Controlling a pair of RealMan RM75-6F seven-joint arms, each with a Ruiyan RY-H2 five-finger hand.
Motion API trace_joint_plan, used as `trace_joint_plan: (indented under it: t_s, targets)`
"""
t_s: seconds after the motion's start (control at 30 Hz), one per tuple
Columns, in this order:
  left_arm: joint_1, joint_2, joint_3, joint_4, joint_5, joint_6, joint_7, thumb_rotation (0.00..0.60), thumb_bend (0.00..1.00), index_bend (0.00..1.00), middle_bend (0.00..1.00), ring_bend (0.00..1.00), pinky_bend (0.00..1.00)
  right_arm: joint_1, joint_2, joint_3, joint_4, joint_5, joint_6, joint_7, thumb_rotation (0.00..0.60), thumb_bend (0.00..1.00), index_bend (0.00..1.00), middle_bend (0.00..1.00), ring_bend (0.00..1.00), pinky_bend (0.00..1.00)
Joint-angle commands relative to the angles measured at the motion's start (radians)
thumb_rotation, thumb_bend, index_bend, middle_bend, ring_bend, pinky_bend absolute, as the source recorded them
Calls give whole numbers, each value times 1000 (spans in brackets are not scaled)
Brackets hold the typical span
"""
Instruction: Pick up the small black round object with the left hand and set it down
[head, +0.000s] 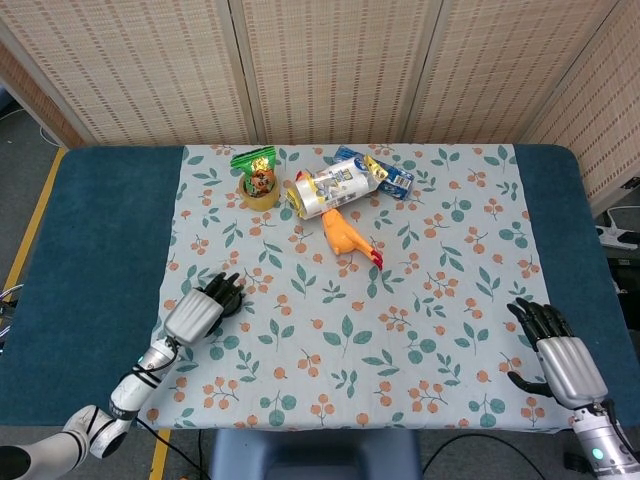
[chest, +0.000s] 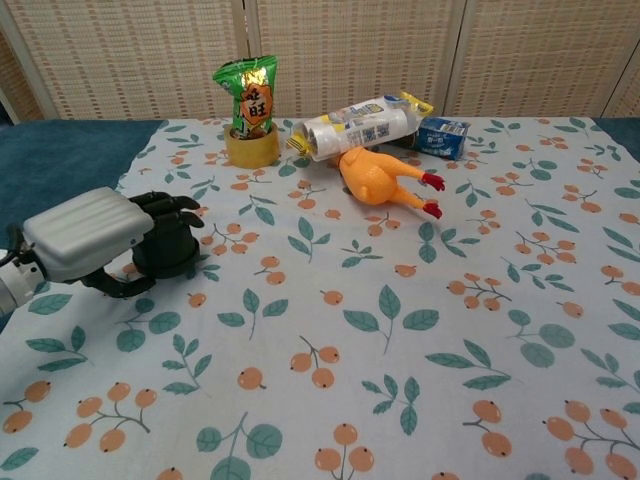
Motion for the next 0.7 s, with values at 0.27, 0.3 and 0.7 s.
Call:
trace_joint_plan:
  t_s: [0.27, 0.3, 0.7]
  targets:
    - [3, 26, -11, -98, -49, -54, -27, 600, 371, 0, 0, 0, 415, -3, -5, 0, 0, -4, 7, -4, 600, 86, 0, 0, 0, 0]
    - [1, 37, -11, -117, -54, -68, -30, 600, 360, 0, 0, 0, 386, -3, -5, 0, 0, -3, 7, -5, 600, 86, 0, 0, 0, 0]
    - [-8, 150, -18, -343, -134, -178, -9, 600, 343, 0, 0, 0, 276, -2, -2, 0, -3, 3, 2, -8, 600, 86, 0, 0, 0, 0]
